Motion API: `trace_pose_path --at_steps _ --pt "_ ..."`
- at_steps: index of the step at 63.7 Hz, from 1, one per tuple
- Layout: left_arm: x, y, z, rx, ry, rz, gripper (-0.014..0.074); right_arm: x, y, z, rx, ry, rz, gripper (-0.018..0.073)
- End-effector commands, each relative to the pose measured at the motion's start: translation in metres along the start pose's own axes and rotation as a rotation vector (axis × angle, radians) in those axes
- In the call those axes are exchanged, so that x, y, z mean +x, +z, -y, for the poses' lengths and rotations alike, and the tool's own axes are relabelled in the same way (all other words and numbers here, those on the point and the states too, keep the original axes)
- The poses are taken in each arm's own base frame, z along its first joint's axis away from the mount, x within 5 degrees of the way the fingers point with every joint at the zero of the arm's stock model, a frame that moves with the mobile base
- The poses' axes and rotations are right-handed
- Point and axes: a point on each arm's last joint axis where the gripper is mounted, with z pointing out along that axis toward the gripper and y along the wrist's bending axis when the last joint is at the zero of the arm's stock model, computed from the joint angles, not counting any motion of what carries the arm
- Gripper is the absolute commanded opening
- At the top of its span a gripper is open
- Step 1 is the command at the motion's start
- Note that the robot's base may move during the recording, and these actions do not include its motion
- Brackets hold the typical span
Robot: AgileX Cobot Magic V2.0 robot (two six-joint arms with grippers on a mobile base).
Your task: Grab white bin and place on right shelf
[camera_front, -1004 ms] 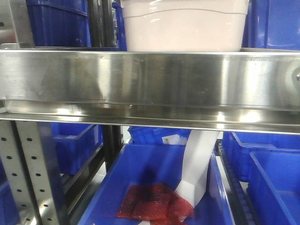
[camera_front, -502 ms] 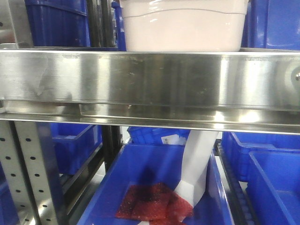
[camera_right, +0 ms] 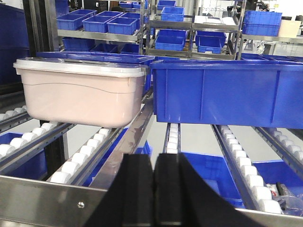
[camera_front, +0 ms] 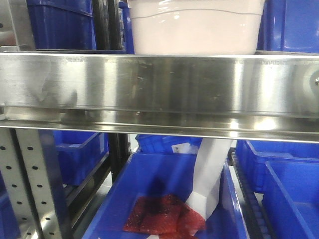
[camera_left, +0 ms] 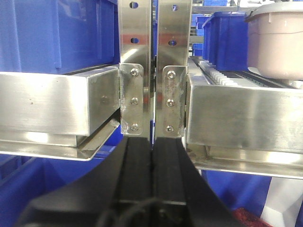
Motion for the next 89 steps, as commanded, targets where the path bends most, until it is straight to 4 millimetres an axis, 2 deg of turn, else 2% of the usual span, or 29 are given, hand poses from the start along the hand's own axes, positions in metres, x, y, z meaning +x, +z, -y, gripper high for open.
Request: trace_pose_path --at_steps 1,24,31,42,55,69,74,89 --pt "-0.006 -0.001 -0.002 -0.024 -0.014 0.093 -0.0119 -0.014 -0.004 0.000 0.016 0.003 0.112 0.0076" --pt "-0.006 -0.001 -0.002 -0.024 -0.014 0.093 -0.0119 -0.014 -0.004 0.000 0.016 0.003 0.112 0.0076" --pt "-0.006 -0.001 -0.002 -0.024 -0.014 0.093 -0.0119 -0.009 -0.001 0.004 0.043 -0.029 0.100 0.0076" --pt "-0.006 -0.001 -0.002 -0.024 -0.014 0.093 -0.0119 0.020 0.019 0.014 0.062 -0.021 0.087 0.0076" --pt "-0.006 -0.001 -0.002 -0.024 -0.014 0.093 -0.0119 0.073 0.045 0.023 0.087 0.029 0.101 0.0076" --pt "-0.006 -0.001 -0.002 -0.024 -0.014 0.093 -0.0119 0.123 0.057 0.021 0.023 0.027 0.087 0.0076" --pt "-0.006 -0.001 -0.002 -0.024 -0.014 0.093 -0.0119 0.129 0.058 0.021 0.023 0.043 0.074 0.0076" --pt "-0.006 -0.001 -0.002 -0.024 -0.014 0.093 -0.0119 0.128 0.058 0.021 0.023 0.042 0.083 0.0076"
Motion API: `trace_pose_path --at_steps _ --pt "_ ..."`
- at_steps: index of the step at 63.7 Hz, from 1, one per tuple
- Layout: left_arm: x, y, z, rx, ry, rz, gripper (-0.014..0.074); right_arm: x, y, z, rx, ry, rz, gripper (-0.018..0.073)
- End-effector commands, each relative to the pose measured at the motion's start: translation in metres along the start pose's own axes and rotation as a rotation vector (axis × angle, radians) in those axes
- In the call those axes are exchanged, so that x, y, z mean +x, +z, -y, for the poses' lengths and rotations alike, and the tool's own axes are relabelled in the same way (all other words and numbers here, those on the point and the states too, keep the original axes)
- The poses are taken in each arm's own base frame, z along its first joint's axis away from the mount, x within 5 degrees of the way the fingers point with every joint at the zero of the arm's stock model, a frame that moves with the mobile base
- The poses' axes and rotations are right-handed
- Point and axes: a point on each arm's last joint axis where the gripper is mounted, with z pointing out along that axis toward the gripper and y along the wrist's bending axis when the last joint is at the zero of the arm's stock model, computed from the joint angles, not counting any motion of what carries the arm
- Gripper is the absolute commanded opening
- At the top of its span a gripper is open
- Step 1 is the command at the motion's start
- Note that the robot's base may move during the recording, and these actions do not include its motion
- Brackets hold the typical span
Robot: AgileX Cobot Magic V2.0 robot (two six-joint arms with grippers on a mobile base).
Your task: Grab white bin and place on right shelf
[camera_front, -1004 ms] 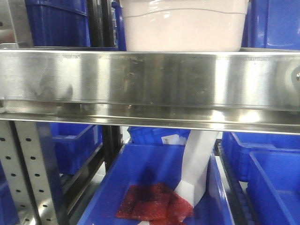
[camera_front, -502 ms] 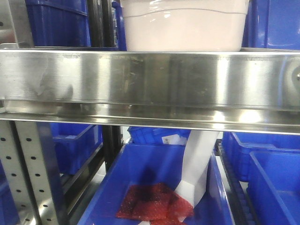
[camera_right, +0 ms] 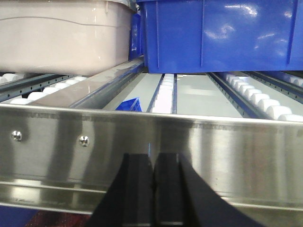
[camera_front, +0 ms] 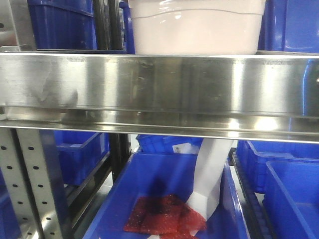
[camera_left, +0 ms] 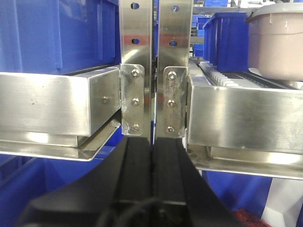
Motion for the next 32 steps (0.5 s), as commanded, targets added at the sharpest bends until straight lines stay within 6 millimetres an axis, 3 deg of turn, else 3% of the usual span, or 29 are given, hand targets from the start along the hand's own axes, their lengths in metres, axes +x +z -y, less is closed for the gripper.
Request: trace_pose_path --at_steps 1,32 --pt "-0.0055 -0.0011 -0.0021 -0.024 -0.014 0.091 -0.0119 -0.0106 -0.0016 -0.0002 -0.003 -0.001 0.120 0.0076" --pt "-0.0055 -0.0011 -0.0021 -0.024 -0.014 0.091 -0.0119 -0.0123 -0.0018 -0.0002 -0.003 -0.001 0.135 0.0076"
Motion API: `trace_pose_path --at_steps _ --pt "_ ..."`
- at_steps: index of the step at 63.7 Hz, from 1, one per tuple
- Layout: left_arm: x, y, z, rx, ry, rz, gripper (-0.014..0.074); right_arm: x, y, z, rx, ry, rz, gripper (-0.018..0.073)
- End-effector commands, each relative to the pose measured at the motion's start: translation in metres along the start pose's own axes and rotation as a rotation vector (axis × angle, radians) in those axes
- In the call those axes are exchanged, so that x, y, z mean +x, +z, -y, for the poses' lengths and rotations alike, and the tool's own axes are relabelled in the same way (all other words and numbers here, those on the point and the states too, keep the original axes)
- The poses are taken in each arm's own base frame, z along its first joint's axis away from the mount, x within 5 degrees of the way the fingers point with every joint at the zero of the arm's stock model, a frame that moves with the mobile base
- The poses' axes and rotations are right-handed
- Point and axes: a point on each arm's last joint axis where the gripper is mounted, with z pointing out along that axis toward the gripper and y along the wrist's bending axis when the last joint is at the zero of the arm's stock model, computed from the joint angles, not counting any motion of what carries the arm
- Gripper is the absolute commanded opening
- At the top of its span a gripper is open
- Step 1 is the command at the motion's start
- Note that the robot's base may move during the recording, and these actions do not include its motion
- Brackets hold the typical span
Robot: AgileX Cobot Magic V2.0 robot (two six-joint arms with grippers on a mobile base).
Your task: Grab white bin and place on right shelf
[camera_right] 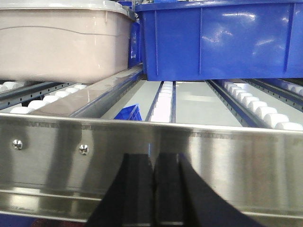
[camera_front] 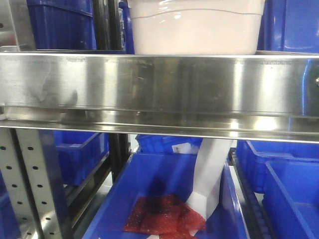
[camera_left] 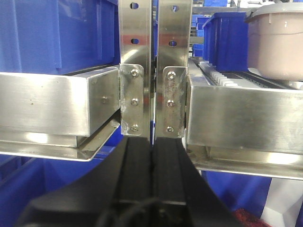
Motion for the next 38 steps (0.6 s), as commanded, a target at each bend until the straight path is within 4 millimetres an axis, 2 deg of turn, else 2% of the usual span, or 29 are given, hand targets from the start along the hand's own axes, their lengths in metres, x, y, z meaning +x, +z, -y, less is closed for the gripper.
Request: trace_pose_path --at_steps 1,38 --pt "-0.0055 -0.0011 -0.0021 -0.023 -0.013 0.091 -0.0119 -0.0101 -0.0015 -0.0002 -0.003 -0.001 0.111 0.0076" --pt "-0.0055 -0.0011 -0.0021 -0.023 -0.013 0.091 -0.0119 -0.0101 -0.0015 -0.0002 -0.003 -0.001 0.111 0.0076"
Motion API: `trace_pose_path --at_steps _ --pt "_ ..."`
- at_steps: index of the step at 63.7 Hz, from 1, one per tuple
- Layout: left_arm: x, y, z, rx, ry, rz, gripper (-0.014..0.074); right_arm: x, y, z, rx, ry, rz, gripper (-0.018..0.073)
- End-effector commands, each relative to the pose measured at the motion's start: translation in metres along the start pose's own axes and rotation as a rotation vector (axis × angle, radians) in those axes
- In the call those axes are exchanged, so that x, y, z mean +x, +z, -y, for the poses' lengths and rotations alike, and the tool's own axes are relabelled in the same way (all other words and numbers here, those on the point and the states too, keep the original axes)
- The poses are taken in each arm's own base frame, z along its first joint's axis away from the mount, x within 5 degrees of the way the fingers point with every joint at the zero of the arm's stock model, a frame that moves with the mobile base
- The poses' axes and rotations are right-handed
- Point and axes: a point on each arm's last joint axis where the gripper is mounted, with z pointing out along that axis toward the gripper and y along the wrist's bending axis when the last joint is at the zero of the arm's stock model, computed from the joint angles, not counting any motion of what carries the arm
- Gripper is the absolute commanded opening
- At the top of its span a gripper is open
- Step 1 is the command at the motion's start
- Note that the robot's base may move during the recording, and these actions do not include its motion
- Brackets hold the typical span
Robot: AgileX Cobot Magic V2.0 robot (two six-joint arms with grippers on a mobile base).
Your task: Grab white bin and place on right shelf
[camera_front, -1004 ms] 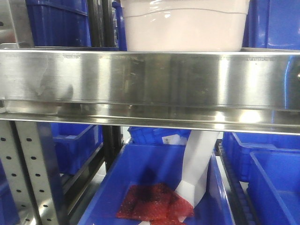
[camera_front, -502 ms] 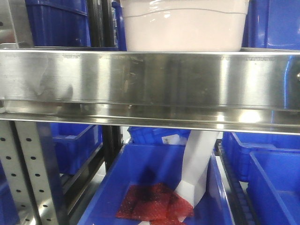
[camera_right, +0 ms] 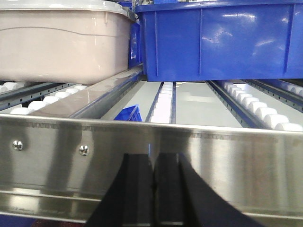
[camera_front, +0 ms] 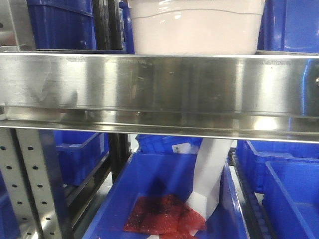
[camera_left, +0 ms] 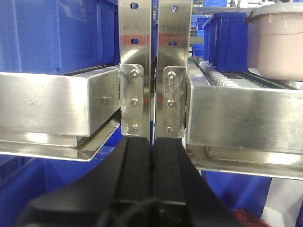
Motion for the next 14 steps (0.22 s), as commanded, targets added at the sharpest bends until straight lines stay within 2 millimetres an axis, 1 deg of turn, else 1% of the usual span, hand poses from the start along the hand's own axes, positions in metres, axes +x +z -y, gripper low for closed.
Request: trace_pose_path --at_steps 1,14 --pt "-0.0055 -0.0011 -0.0021 -0.023 -0.013 0.091 -0.0119 -0.0099 -0.0015 -0.0002 -0.003 -0.001 0.108 0.0076" --pt "-0.0055 -0.0011 -0.0021 -0.023 -0.013 0.091 -0.0119 -0.0099 -0.0015 -0.0002 -0.003 -0.001 0.108 0.0076"
